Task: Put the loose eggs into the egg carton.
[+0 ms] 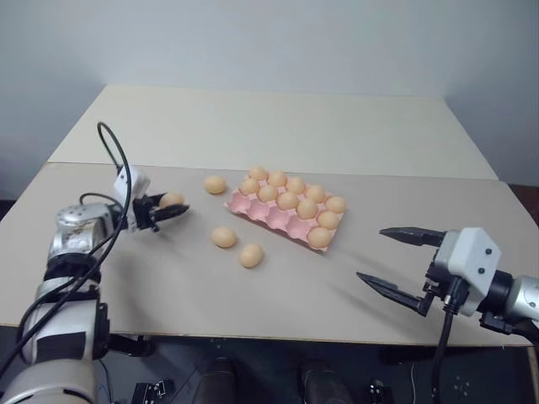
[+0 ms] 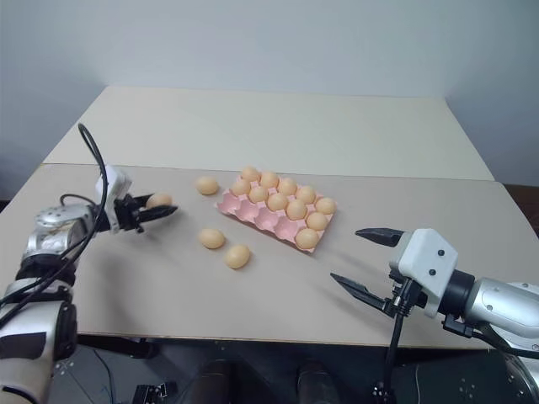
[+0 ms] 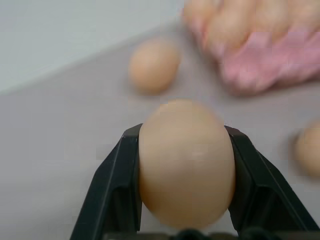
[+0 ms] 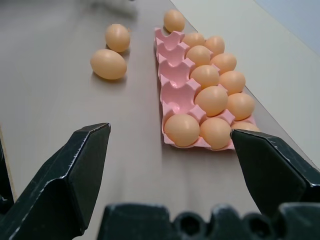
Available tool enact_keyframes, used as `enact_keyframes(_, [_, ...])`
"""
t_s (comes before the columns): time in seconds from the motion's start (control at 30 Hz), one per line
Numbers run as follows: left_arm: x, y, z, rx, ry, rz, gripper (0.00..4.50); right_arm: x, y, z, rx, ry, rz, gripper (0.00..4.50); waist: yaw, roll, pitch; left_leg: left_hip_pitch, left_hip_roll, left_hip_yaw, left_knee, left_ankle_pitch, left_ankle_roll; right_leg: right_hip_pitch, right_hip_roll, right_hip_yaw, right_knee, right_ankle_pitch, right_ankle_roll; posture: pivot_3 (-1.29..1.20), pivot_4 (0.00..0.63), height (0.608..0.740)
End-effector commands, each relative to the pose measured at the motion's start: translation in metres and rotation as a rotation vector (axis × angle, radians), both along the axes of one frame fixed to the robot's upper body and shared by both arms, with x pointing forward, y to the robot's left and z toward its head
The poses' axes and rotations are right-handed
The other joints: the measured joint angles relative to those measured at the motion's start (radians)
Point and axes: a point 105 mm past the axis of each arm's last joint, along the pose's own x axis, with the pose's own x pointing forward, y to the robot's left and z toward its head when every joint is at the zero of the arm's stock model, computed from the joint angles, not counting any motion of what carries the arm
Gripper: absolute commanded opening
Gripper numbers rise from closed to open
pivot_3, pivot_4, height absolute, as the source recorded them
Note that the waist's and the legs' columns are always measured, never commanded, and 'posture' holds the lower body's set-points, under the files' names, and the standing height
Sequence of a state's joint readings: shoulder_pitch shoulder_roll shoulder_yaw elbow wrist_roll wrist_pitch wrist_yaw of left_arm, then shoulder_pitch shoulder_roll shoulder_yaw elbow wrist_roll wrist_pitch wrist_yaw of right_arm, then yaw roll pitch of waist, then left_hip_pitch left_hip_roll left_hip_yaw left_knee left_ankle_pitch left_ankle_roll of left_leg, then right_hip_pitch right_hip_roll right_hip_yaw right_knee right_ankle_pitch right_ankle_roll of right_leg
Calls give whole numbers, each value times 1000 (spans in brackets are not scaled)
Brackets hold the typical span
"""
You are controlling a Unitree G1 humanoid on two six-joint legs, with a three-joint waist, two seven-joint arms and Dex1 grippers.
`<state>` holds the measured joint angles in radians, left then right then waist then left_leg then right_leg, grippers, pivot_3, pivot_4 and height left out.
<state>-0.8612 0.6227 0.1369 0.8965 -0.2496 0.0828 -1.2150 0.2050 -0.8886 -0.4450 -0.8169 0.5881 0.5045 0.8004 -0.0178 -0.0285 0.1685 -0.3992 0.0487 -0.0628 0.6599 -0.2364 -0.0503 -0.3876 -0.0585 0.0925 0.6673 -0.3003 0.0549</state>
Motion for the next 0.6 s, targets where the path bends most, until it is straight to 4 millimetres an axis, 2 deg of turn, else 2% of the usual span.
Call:
enact_keyframes(0.03, [5, -43, 40, -85, -114, -150, 1796, -2, 3, 12, -8, -69, -2, 4500, 5, 0, 0, -1, -1, 0, 0, 0, 0, 0, 0, 0, -1, 0, 1, 0, 150, 740])
enact_keyframes(0.13, [13, -69, 40, -61, -122, -194, 1796, -2, 4, 16, -12, -88, -3, 4500, 4, 0, 0, 0, -1, 0, 1, 0, 0, 0, -1, 0, -1, 0, 1, 0, 150, 740])
enact_keyframes(0.27, [23, -84, 29, 31, -110, -187, 1796, -4, 4, 19, -4, -103, -19, 4500, -8, 0, 0, 1, -1, -1, 1, 0, 0, 0, 0, 1, 0, 0, 1, 0, 150, 740])
enact_keyframes(0.43, [25, -88, 13, 115, -74, -199, 1796, -8, 4, 15, -3, -100, -48, 4500, -17, 0, 0, 0, -2, -2, 0, 0, 1, 0, 0, 1, 0, 0, 1, 0, 150, 740])
enact_keyframes(0.6, [25, -78, 19, 96, -92, -181, 1796, -11, 4, 13, 8, -95, -65, 4500, -17, 0, 0, 0, -2, -2, 1, 0, 1, 0, 0, 0, 0, 0, 1, 0, 150, 740])
